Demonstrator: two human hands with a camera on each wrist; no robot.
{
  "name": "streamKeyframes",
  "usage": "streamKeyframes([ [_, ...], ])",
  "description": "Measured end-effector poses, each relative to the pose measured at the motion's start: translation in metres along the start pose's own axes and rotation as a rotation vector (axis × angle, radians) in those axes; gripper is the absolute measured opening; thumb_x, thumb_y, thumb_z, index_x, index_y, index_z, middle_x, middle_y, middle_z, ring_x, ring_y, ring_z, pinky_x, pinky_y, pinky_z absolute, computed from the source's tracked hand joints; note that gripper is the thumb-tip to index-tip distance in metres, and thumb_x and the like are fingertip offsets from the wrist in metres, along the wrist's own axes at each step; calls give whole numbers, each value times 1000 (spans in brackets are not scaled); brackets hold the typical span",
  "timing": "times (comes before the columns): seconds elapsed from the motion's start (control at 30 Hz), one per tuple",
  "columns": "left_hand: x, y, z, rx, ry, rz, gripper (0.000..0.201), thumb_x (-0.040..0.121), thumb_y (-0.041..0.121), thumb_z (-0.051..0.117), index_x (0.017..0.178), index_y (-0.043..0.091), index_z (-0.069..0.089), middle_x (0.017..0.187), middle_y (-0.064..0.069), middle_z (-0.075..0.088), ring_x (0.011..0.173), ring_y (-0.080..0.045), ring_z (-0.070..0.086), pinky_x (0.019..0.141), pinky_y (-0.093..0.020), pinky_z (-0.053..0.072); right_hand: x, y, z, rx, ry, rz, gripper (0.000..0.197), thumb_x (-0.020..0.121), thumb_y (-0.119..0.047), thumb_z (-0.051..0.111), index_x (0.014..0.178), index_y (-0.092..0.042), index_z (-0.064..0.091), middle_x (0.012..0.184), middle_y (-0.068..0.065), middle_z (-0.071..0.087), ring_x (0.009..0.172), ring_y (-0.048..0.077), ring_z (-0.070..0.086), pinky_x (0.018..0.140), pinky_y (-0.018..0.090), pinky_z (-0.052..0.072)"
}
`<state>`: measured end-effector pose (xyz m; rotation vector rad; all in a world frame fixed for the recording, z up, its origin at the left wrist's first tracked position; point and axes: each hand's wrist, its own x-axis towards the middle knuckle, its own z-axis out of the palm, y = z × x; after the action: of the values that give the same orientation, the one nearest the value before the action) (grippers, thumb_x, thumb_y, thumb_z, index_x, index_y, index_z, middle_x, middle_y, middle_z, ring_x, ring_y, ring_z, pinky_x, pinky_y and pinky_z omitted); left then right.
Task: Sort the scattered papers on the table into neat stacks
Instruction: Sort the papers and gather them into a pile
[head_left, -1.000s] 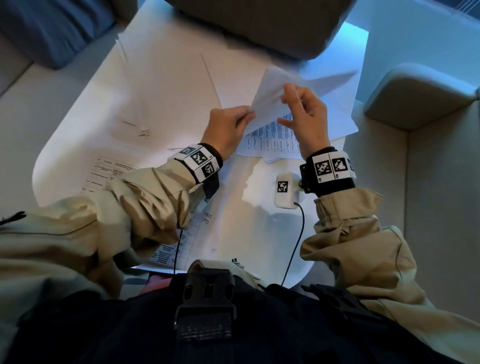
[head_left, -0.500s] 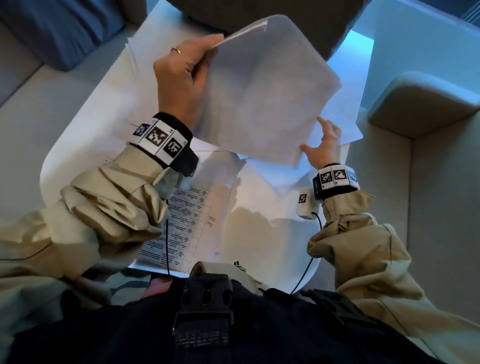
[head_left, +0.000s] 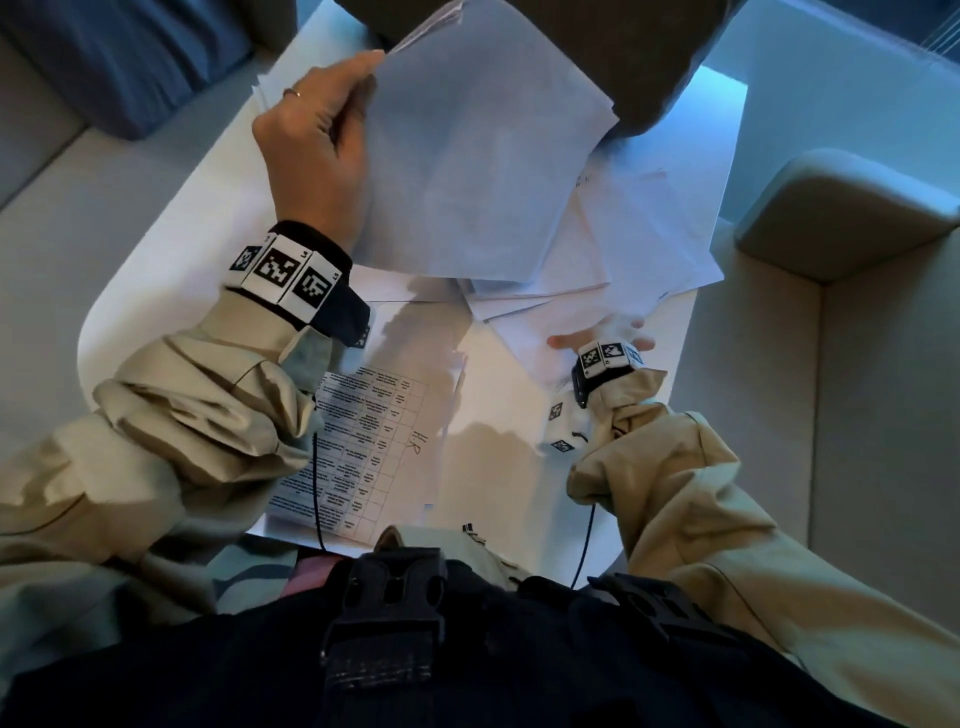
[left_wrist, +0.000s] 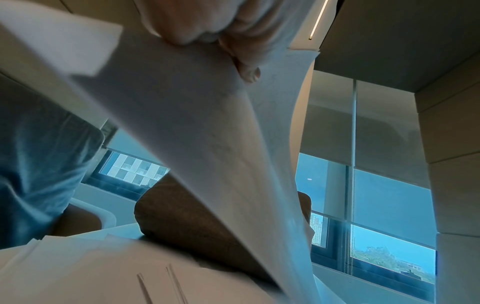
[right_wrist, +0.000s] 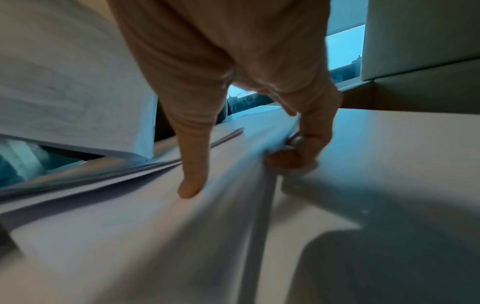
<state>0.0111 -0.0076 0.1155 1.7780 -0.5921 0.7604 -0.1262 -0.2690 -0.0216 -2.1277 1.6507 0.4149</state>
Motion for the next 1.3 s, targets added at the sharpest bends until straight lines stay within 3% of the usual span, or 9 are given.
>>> streamKeyframes([
  [0.17,-10,0,0,33,-21,-8,19,93,15,57,102,8,73,92,-6,73,83,-8,62,80,-2,38,7,21,14,437,-316,0,55,63,-40,83,99,-21,45,137,12,45,119,24,49,84,39,48],
  [0.23,-15,0,0,33,-32,-37,20,93,15,57,102,6,72,93,-7,73,84,-9,62,82,-1,39,3,31,21,538,-393,-14,50,78,-40,70,118,-16,53,141,14,43,122,26,48,85,39,46],
  [0.5,-23,-13,-5,98,-71,-187,23,92,16,54,105,6,71,98,-7,72,87,-9,62,85,1,36,-30,40,-54,643,373,-173,28,90,-12,47,112,-6,63,113,23,64,105,39,57,84,37,42],
  [0.7,-23,-23,-4,147,-109,-280,26,93,18,52,107,5,69,100,-9,71,88,-10,60,83,4,32,-53,49,-116,713,714,-514,21,89,-11,50,97,-5,68,92,11,65,80,15,52,81,26,42],
  [0.77,-25,-29,-3,176,-134,-346,26,92,16,51,108,5,68,98,-11,71,86,-13,61,81,0,36,-56,46,-130,747,694,-565,16,88,-15,53,84,-4,63,76,5,55,70,9,42,68,26,41],
  [0.9,-33,-33,-3,207,-211,-491,34,91,14,45,122,11,58,100,-16,67,92,-30,61,82,-27,42,-61,35,-126,761,648,-628,20,90,-21,55,90,-4,66,78,5,59,72,18,50,68,25,40],
  [1.0,-40,-23,-4,188,-257,-606,51,93,9,44,139,30,35,108,-9,61,97,-20,55,84,-24,37,-65,27,-105,745,752,-749,21,88,-12,55,99,-9,73,88,12,67,81,19,58,75,21,41],
  [1.17,-46,-33,-3,173,-409,-538,34,91,4,46,112,22,67,115,-4,66,106,-21,60,91,-17,38,-79,7,-76,849,698,-998,39,79,8,50,107,-8,72,110,11,66,98,8,59,91,14,45],
  [1.3,-41,-33,-9,105,-427,-728,35,94,10,38,113,19,66,122,3,63,115,-14,54,100,-22,39,-76,3,-51,618,421,-1193,58,65,16,43,103,-15,74,116,-6,60,97,17,55,93,12,39],
])
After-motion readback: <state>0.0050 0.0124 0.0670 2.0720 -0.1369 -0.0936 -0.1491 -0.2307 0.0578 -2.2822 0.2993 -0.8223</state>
